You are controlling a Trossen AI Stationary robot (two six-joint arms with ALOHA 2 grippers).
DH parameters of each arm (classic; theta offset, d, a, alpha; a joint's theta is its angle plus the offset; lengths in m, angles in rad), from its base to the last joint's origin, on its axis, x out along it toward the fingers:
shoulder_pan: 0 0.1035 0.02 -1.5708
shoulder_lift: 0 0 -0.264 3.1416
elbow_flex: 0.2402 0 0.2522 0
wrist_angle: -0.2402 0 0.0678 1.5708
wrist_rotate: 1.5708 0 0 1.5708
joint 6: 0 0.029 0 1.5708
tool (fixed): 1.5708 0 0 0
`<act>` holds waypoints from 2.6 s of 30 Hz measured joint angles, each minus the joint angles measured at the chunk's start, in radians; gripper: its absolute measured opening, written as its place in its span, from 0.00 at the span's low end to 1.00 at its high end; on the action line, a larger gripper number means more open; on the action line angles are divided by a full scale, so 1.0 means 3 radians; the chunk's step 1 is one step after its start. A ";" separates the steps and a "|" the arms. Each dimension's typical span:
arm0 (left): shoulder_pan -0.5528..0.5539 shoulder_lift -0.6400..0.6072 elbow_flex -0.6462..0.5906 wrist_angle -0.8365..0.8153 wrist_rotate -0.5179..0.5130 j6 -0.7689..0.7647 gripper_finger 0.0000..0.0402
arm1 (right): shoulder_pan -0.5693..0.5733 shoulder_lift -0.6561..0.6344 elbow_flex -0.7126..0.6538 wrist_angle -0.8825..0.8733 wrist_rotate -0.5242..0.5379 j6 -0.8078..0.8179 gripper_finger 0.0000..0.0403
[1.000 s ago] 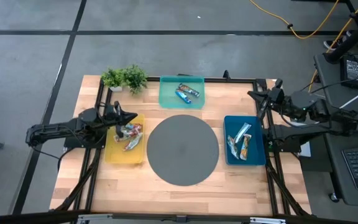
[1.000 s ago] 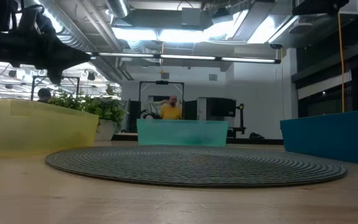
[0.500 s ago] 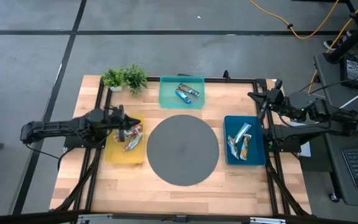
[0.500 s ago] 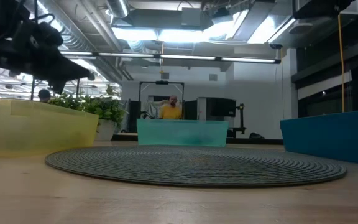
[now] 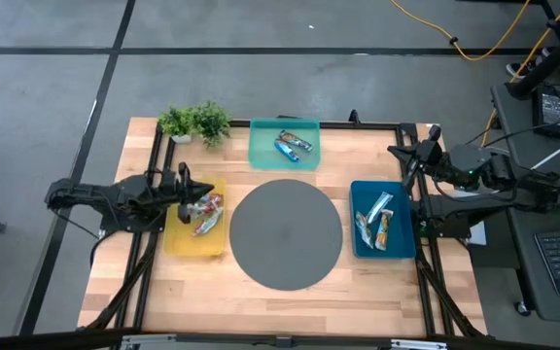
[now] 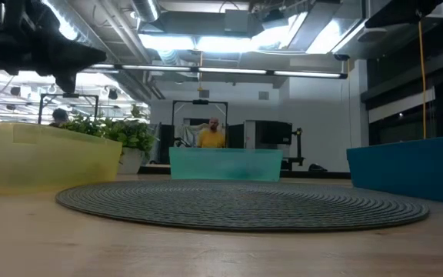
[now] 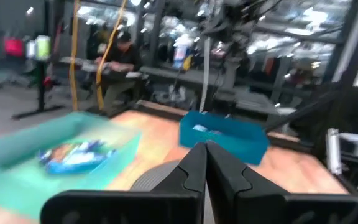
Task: Pick and place Granola Bars by type
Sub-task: Return to Home Position
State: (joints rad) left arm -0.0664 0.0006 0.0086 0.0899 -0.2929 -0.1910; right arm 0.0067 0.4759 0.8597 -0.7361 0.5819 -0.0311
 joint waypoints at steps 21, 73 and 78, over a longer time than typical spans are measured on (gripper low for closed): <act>-0.0325 0.0006 0.0000 -0.0060 -0.0768 0.0956 0.01 | 0.0000 -0.0001 0.0000 0.0046 0.0003 -0.0060 0.01; -0.0031 0.0006 0.0000 -0.0140 0.0261 0.0621 0.01 | 0.0001 -0.0468 -0.2225 0.3238 -0.1199 0.0618 0.01; -0.0031 0.0006 0.0000 -0.0140 0.0261 0.0621 0.01 | 0.0001 -0.1035 -0.2471 0.3164 -0.1571 0.0711 0.01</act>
State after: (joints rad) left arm -0.0757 0.0025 0.0086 0.0479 -0.2146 -0.0048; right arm 0.0071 0.1653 0.1185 0.2131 0.1107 0.1822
